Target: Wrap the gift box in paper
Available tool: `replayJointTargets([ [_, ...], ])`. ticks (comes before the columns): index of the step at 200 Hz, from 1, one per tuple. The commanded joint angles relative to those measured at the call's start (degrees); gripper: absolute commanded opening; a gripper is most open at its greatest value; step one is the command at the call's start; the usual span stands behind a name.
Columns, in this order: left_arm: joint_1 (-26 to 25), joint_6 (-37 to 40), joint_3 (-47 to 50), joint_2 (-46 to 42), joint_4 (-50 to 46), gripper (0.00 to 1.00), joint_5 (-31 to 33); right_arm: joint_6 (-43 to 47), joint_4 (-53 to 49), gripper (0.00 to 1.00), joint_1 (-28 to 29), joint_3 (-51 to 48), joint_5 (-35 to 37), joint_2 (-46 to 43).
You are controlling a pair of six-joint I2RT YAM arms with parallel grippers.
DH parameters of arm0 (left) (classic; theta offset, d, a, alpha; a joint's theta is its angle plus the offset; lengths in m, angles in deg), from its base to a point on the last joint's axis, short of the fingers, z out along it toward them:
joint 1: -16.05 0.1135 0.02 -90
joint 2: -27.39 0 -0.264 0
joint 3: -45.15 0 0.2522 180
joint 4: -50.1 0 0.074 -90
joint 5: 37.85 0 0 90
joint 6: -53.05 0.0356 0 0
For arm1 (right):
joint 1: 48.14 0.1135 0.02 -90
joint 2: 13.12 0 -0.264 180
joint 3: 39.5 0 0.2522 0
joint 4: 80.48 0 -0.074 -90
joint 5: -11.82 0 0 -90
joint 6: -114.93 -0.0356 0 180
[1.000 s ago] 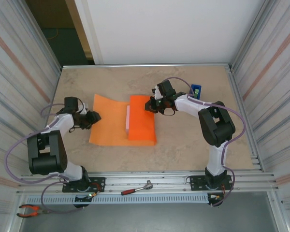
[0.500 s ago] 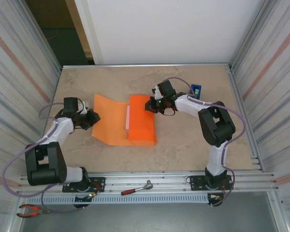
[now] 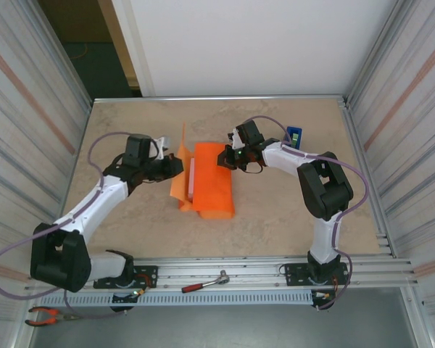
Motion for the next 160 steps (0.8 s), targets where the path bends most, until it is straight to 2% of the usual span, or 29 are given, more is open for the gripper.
replayJointTargets([
  [1,-3.05,-3.44,-2.97,3.65,1.25,0.0,-1.07,0.07,-4.96,0.0,0.34,-2.62,3.42,3.13],
  [23,-5.5,-2.71,-6.46,8.37,-1.62,0.0,-2.46,0.11,-5.14,0.0,0.43,-2.52,3.63,3.14],
  [58,-6.19,-0.46,-9.66,11.58,-5.59,0.0,-3.0,0.02,-5.03,0.0,0.6,-2.43,3.57,3.29],
  [99,-6.15,3.57,-12.73,10.81,-11.02,0.0,1.26,-0.06,-4.86,0.0,0.63,-2.42,3.46,3.71],
  [126,-6.24,7.96,-15.99,10.4,-17.84,0.0,5.14,-0.01,-4.88,0.0,0.61,-2.34,3.43,3.58],
  [160,-6.19,11.52,-16.1,9.75,-24.04,0.0,10.16,-0.11,-4.77,0.0,0.61,-2.32,3.42,3.56],
])
